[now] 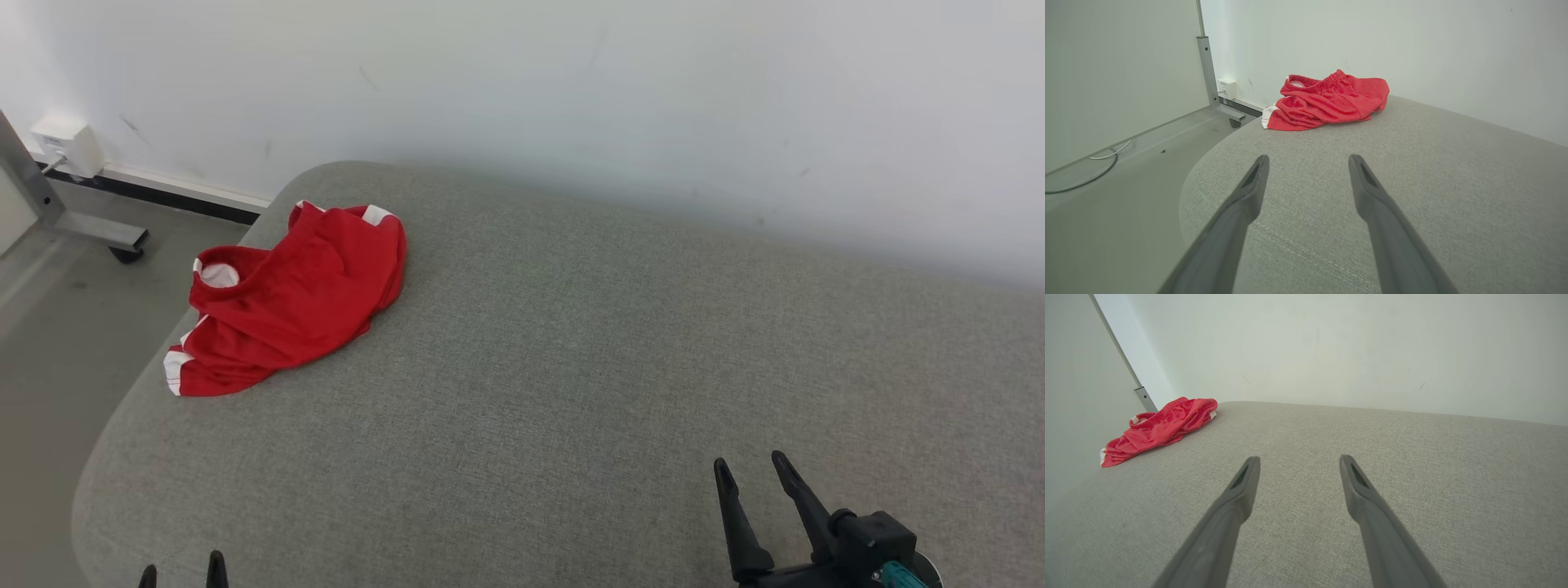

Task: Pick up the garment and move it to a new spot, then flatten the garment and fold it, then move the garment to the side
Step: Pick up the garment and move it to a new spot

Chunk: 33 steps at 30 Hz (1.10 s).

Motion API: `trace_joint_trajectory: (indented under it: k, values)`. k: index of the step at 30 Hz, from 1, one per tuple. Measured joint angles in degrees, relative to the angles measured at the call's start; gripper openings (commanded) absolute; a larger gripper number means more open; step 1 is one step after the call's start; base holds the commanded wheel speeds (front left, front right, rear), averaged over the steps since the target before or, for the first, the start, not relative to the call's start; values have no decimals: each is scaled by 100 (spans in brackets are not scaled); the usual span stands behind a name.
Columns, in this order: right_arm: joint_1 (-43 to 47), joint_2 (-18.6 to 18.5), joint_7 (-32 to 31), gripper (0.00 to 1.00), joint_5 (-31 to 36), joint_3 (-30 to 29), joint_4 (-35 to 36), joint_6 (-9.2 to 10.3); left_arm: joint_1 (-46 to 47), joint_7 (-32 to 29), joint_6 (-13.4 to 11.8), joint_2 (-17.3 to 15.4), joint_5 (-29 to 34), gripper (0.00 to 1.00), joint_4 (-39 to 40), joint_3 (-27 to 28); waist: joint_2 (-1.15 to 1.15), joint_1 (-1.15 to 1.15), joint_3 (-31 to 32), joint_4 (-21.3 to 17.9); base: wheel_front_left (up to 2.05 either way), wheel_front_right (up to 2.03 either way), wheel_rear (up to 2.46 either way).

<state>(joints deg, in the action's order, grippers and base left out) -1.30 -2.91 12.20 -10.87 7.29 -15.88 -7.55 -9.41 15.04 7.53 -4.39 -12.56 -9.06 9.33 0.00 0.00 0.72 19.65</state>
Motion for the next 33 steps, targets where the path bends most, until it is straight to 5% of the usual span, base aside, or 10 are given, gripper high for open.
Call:
trace_joint_trajectory:
  k: [4,10,17,21,33]
  values:
    - [-117,0,-12,100,38,48,40,-1,324,0,0,-101,-259,100,-407,-4,0,0,-97,-76,0,0,0]
    - [-429,-1,-111,100,151,182,170,0,1352,-204,0,-688,-1034,100,-1068,-307,0,0,-386,-264,0,0,0]
    - [-993,0,-164,100,290,599,352,0,3120,-1557,1,-1806,-2395,100,-1706,-98,1,1,-1009,-705,0,0,0]
    - [-1181,2,-140,100,302,750,377,0,3713,-2137,-7,-2125,-2983,100,-1961,283,1,1,-1279,-928,0,0,0]
    - [-1640,-1,199,100,-102,1323,365,0,4612,-4599,-802,-3230,-4475,100,-2695,1355,2,1,-2236,-2102,0,0,0]
